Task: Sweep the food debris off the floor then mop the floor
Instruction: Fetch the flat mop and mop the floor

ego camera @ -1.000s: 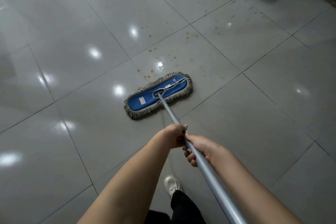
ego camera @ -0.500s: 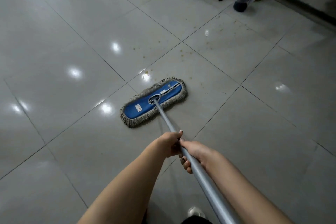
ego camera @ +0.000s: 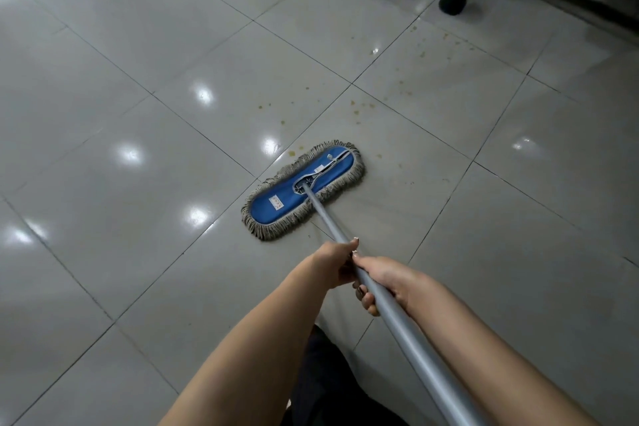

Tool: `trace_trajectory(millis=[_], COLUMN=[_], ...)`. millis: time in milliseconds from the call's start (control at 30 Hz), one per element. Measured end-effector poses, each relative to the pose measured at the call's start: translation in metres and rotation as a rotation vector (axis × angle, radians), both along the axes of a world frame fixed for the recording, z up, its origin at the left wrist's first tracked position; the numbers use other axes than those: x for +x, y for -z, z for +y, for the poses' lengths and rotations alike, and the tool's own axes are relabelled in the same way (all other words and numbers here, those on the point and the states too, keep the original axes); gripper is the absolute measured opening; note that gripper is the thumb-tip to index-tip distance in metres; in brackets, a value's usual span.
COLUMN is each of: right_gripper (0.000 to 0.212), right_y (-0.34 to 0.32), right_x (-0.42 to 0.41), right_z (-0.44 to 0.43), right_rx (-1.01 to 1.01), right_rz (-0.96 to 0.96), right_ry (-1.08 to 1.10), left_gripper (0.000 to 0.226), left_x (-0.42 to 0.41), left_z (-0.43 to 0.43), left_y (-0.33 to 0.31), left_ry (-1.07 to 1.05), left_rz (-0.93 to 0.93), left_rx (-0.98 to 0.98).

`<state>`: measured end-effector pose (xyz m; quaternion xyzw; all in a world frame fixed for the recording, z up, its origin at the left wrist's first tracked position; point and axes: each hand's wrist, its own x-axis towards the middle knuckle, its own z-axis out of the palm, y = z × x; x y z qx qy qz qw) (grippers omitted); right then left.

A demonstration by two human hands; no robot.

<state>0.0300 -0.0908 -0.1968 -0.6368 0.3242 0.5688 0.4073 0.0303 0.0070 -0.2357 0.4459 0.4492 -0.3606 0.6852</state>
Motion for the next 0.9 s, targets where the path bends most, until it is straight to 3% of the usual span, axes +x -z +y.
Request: trace_trajectory(millis=[900], right_gripper=[0.055], right_y=[0.013], right_x=[0.257], right_z=[0.183], right_rx=[0.060], right_rz=[0.012], right_ry=[0.134], left_gripper=[0.029], left_x=[0.278], left_z=[0.192], left_y=[0.013], left_ry=[0.279], left_rz=[0.035], left_rx=[0.049])
